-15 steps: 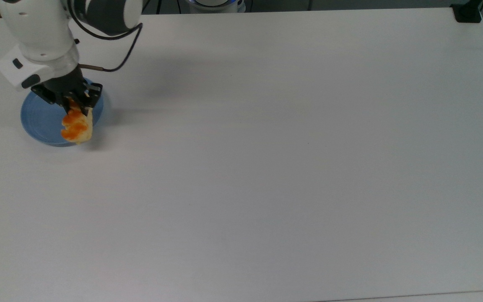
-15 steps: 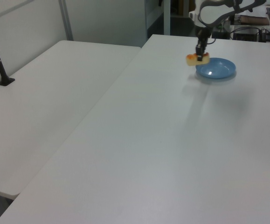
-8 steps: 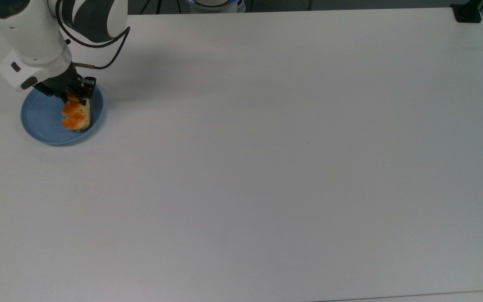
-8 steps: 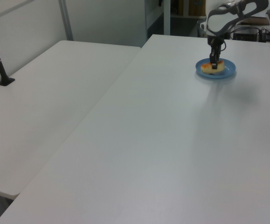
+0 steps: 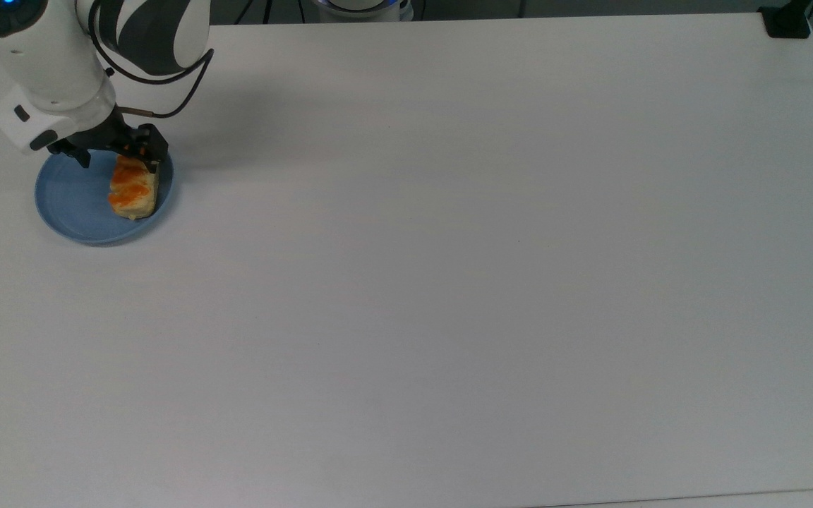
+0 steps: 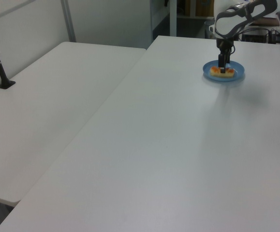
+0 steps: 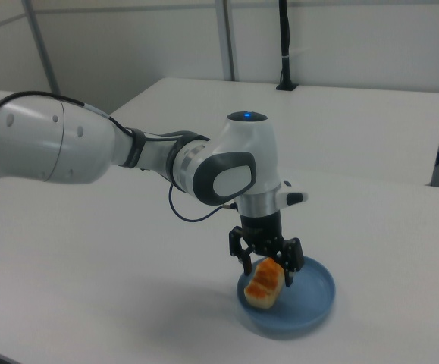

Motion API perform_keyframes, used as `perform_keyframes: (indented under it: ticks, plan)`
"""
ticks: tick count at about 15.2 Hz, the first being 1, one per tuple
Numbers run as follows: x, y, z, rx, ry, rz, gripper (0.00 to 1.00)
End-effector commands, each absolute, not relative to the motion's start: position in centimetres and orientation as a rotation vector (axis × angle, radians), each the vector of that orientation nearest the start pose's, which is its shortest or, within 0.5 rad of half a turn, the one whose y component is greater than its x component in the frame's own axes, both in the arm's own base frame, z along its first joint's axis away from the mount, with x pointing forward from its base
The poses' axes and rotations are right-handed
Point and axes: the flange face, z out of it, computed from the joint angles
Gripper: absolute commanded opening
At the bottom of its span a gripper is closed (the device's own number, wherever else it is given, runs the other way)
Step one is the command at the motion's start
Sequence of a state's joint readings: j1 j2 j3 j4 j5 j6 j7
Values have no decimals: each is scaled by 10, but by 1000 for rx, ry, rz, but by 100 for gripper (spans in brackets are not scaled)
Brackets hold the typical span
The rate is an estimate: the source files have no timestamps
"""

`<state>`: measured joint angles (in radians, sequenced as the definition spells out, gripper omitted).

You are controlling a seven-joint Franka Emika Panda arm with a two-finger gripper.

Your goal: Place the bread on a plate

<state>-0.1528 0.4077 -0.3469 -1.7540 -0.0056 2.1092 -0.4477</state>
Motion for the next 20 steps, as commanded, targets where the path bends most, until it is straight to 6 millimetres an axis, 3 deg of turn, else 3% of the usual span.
perform_keyframes:
  ticks: [1,3,4,6,9,13,20]
  plan:
    - [567,-281,408,-3223,41,56,100]
    - [566,-250,458,-3199,119,1,100]
    - [567,-218,488,-3181,178,-31,100]
    - [571,-170,520,-3163,193,-105,100]
    - [578,-101,552,-3150,48,-148,100]
    - [572,-48,572,-3134,-95,-43,100]
    - [571,-48,576,-3142,-93,-48,100]
